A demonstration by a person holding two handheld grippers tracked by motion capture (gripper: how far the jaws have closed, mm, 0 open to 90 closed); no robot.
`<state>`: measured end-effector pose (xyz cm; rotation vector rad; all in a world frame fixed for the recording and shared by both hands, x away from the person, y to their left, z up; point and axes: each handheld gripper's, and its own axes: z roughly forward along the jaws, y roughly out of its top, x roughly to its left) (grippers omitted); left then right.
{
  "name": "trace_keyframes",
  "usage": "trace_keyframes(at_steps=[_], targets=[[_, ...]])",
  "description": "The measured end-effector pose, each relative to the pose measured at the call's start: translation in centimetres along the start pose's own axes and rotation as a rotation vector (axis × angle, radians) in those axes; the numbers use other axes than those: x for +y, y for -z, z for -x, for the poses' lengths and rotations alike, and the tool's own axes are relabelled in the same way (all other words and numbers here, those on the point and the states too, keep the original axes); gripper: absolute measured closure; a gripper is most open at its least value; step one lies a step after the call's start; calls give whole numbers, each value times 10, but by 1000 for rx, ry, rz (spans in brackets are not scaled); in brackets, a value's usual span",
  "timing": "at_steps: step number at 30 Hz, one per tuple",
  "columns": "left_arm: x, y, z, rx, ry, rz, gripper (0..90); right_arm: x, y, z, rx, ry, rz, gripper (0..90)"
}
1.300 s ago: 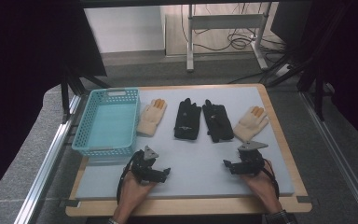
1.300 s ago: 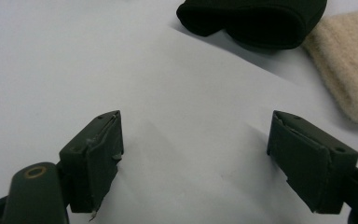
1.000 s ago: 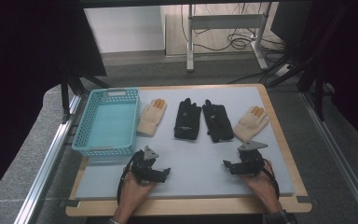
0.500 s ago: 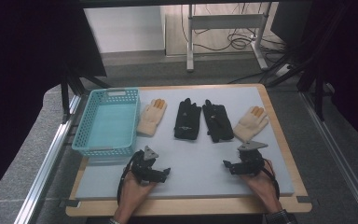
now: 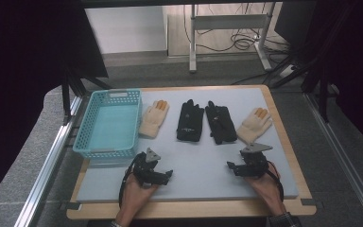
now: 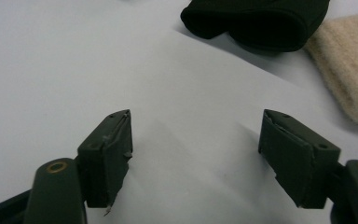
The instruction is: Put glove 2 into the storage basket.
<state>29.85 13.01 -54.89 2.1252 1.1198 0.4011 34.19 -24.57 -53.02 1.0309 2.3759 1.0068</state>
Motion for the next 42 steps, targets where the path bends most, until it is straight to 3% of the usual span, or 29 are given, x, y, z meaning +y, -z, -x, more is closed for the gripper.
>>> trace_keyframes(at_steps=[5, 12, 17, 20, 23, 25, 32, 36, 42], targets=[[0, 0, 0, 0, 0, 0, 49, 1, 2, 2, 5, -14, -2, 340], [0, 0, 0, 0, 0, 0, 49, 16, 5, 9, 50, -39, -4, 590], [0, 0, 0, 0, 0, -1, 50, 37, 2, 23, 34, -44, 8, 807], [0, 0, 0, 0, 1, -1, 50, 51, -3, 37, 30, -75, 22, 880], [0, 0, 0, 0, 2, 0, 49, 62, -9, 49, 7, -104, 30, 883], [0, 0, 0, 0, 2, 0, 49, 71, -19, 62, -32, -118, 27, 882], [0, 0, 0, -1, 0, 0, 49, 82, -48, 82, -107, -148, -3, 864], [0, 0, 0, -1, 1, 0, 49, 81, -65, 84, -110, -143, -43, 857], [0, 0, 0, -1, 0, 0, 49, 76, -67, 71, -29, -156, -34, 854]])
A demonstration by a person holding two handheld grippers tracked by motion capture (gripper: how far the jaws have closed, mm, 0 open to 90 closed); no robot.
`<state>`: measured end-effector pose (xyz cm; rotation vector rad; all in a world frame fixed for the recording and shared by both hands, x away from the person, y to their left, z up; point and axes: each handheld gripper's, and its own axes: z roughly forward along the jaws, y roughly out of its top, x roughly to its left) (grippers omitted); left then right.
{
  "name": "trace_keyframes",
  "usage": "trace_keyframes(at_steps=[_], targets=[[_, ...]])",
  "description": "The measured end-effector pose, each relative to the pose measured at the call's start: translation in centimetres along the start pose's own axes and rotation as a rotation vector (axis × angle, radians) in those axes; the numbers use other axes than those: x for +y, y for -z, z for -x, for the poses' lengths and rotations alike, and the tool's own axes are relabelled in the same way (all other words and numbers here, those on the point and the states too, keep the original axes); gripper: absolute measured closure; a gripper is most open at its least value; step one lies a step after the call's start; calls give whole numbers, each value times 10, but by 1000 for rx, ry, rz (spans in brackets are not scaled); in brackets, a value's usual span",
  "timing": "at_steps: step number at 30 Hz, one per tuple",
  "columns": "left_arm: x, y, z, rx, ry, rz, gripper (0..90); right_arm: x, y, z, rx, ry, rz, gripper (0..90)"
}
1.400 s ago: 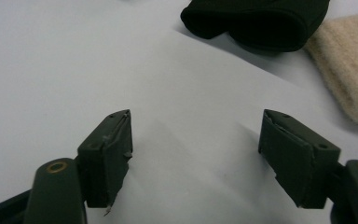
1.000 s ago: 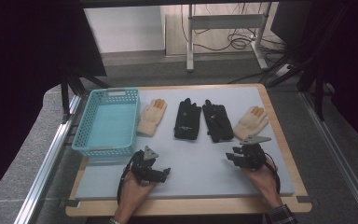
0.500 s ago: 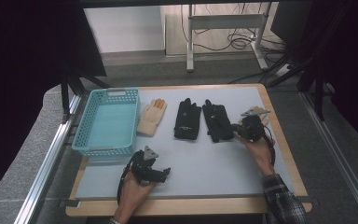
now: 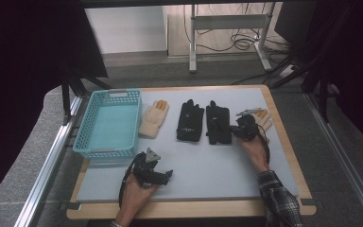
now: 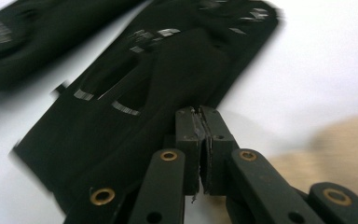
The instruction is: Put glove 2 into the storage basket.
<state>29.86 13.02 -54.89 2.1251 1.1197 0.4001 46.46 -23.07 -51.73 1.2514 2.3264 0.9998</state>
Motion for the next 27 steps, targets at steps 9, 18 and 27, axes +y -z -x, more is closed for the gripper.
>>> trace_keyframes(at_steps=[9, 18, 27], targets=[[0, 0, 0, 0, 2, 1, 49, 9, 7, -6, -16, 45, 21, 744], [0, 0, 0, -1, 1, -1, 49, 36, -14, -14, -17, 111, 60, 356], [0, 0, 0, -1, 0, 0, 49, 39, -46, -12, -38, 107, -28, 278]])
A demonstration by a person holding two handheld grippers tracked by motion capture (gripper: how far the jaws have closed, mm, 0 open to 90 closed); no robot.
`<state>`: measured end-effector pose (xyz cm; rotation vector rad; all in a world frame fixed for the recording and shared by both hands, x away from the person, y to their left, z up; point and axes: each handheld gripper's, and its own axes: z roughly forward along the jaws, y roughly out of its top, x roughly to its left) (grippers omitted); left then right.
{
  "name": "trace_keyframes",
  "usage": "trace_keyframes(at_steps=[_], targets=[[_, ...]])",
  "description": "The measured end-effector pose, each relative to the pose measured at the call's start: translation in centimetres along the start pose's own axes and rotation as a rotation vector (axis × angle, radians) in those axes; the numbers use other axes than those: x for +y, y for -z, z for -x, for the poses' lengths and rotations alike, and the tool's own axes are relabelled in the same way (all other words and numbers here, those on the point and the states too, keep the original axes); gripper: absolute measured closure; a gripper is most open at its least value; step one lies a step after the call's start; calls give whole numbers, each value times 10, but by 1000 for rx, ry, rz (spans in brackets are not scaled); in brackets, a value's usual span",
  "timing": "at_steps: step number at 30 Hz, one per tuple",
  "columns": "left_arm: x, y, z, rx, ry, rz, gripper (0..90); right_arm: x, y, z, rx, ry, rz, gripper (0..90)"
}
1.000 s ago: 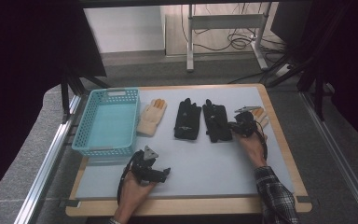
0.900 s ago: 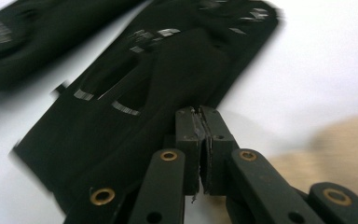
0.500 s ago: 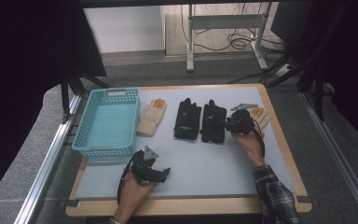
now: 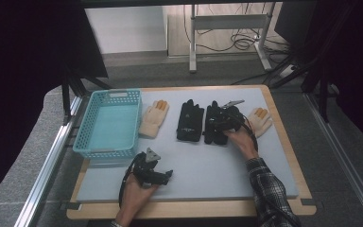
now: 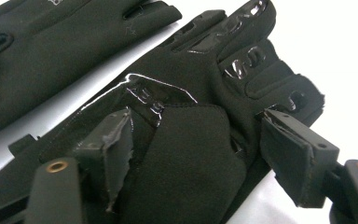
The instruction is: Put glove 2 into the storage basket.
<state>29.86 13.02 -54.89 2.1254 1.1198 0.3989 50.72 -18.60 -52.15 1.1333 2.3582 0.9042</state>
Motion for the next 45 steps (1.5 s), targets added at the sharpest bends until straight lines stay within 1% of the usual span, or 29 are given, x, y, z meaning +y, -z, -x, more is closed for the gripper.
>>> trace_keyframes(at_steps=[1, 2, 3, 4, 5, 7, 10, 12, 15, 16, 20, 23, 25, 26, 28, 33, 37, 41, 45], targets=[[0, 0, 0, 0, 0, 0, 49, 0, 0, -1, 6, -12, -7, 330], [0, 0, 0, 0, 0, 0, 49, 1, 1, -2, 6, -20, -11, 361], [0, 0, 0, 0, -1, 0, 49, 1, 2, -2, 3, -25, -22, 426], [0, 0, 0, 0, 0, 0, 49, 2, 4, -4, -1, -26, -34, 516], [0, 0, 0, 0, 0, 0, 49, 3, 5, -5, -10, -21, -42, 573], [0, 0, 0, 1, -1, 0, 49, 3, 6, -7, -1, -19, -49, 694], [0, 0, 0, 1, -1, 0, 49, 2, 7, -10, -19, -16, -46, 771], [0, 0, 0, 0, 0, 0, 49, 3, 8, -10, -21, -18, -44, 803], [0, 0, 0, 0, 0, 0, 49, 2, 11, -7, -7, -47, -34, 819], [0, 0, 0, 0, 0, 0, 50, 1, 12, -6, -4, -49, -31, 819], [0, 0, 0, 0, 0, -1, 49, -3, 22, -2, 22, -87, 2, 819], [0, 0, 0, 0, 0, 0, 49, -3, 33, -1, 31, -93, 25, 819], [0, 0, 0, 0, 0, -1, 49, -1, 44, -2, 43, -99, 46, 819], [0, 0, 0, 0, 0, -1, 50, -1, 44, -2, 43, -99, 46, 819], [0, 0, 0, 0, -1, -1, 49, 2, 57, -5, 44, -93, 64, 818], [0, 0, 0, 0, 0, -1, 49, 2, 70, -8, 62, -97, 87, 819], [0, 0, 0, 0, 1, -1, 49, 2, 82, -14, 77, -94, 105, 818], [0, 0, 0, 0, 0, -1, 49, 0, 97, -25, 91, -77, 120, 817], [0, 0, 0, 0, 4, 3, 49, -3, 109, -36, 114, -83, 137, 817]])
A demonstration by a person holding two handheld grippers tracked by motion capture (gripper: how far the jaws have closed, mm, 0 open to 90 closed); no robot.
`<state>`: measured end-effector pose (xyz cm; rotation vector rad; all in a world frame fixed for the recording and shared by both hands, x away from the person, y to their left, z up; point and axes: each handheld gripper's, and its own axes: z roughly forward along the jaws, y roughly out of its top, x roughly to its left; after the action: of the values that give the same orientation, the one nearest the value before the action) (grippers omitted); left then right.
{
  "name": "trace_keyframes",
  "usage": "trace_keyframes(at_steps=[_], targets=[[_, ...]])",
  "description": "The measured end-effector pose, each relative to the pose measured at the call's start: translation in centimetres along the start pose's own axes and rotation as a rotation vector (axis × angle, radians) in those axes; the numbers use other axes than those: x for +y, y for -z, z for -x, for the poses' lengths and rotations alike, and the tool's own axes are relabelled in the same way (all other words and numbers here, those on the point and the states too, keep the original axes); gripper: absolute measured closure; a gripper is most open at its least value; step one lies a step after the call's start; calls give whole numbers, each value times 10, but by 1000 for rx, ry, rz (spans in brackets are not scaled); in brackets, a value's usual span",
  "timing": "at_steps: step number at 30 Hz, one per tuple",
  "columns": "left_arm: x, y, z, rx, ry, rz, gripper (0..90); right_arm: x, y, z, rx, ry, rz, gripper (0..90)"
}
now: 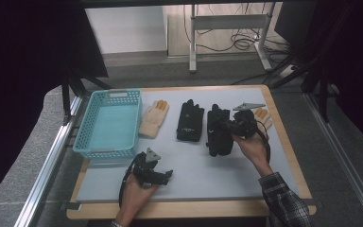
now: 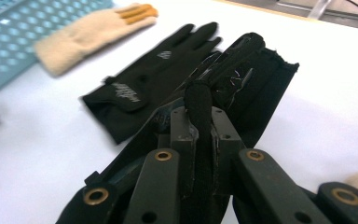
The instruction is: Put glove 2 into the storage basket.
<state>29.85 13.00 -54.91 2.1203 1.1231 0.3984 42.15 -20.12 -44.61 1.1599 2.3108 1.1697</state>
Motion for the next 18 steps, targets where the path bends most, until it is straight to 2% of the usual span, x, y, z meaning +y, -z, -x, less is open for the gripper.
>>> trace_keyframes(at_steps=[9, 13, 18], targets=[[0, 0, 0, 2, -1, 2, 50, -24, 22, -44, 80, 20, 35, 815], [0, 0, 0, 2, 3, 5, 50, -44, 20, -63, 113, 18, 21, 814], [0, 0, 0, 2, 5, 5, 50, -75, 6, -80, 130, 16, -10, 810]])
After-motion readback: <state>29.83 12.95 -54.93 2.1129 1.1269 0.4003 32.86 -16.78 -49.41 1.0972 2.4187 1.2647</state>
